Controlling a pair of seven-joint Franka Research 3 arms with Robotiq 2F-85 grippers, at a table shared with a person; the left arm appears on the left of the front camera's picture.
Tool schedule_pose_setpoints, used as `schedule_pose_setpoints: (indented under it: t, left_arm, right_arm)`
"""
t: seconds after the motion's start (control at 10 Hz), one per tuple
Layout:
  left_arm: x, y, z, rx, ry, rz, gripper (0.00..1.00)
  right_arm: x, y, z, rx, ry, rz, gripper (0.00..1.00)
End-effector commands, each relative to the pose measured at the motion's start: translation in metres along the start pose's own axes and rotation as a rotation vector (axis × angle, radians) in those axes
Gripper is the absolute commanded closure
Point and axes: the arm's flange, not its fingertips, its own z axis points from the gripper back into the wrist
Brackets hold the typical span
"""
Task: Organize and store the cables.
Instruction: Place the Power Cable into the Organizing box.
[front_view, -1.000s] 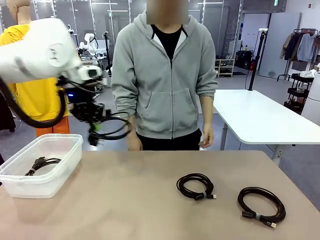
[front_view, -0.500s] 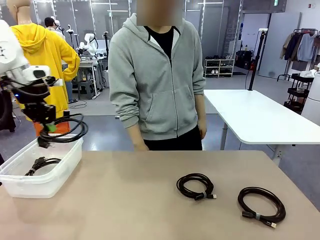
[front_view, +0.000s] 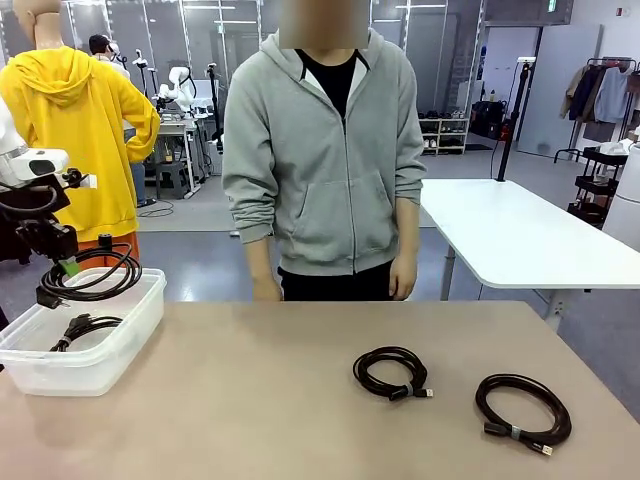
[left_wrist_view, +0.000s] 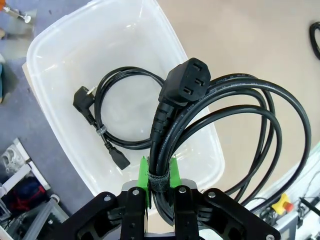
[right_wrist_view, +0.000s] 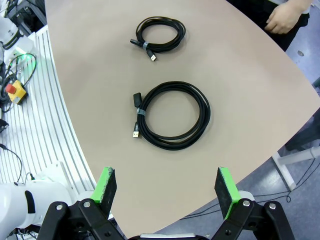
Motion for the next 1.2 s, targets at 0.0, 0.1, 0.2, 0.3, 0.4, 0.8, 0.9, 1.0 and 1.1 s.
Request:
schedule_pose_setpoints:
  t: [0.0, 0.1, 0.2, 0.3, 0.4, 0.8, 0.9, 1.0, 1.1]
  left_arm:
    - [0.010, 0.006, -0.006, -0.007, -0.029, -0.007, 1.00]
    - [0.012, 0.014, -0.025, 0.026, -0.043, -0.003, 1.00]
    - [0.012, 0.020, -0.043, 0.057, -0.044, 0.004, 1.00]
    - [0.010, 0.028, -0.059, 0.116, -0.035, 0.003, 1.00]
    - [0.008, 0.038, -0.072, 0.155, -0.039, 0.025, 1.00]
    - [-0.006, 0.052, -0.117, 0.144, 0.009, 0.055, 0.69]
    - [-0.009, 0.052, -0.118, 0.157, 0.014, 0.056, 0.46]
    - [-0.010, 0.053, -0.115, 0.168, 0.012, 0.057, 0.46]
    - [-0.011, 0.052, -0.113, 0.164, 0.012, 0.059, 0.10]
  right_arm:
    - [0.001, 0.001, -0.001, -0.018, -0.011, 0.002, 0.00]
    - [0.001, 0.001, -0.001, -0.018, -0.011, 0.002, 0.00]
    - [0.001, 0.001, -0.001, -0.018, -0.011, 0.002, 0.00]
    - [0.001, 0.001, -0.001, -0.018, -0.011, 0.002, 0.00]
    - [0.001, 0.001, -0.001, -0.018, -0.011, 0.002, 0.00]
    - [0.001, 0.001, -0.001, -0.018, -0.011, 0.002, 0.00]
    - [0.001, 0.001, -0.001, -0.018, -0.011, 0.002, 0.00]
    - [0.001, 0.001, -0.001, -0.018, -0.011, 0.002, 0.00]
    - [0.001, 0.001, -0.001, -0.018, -0.011, 0.002, 0.00]
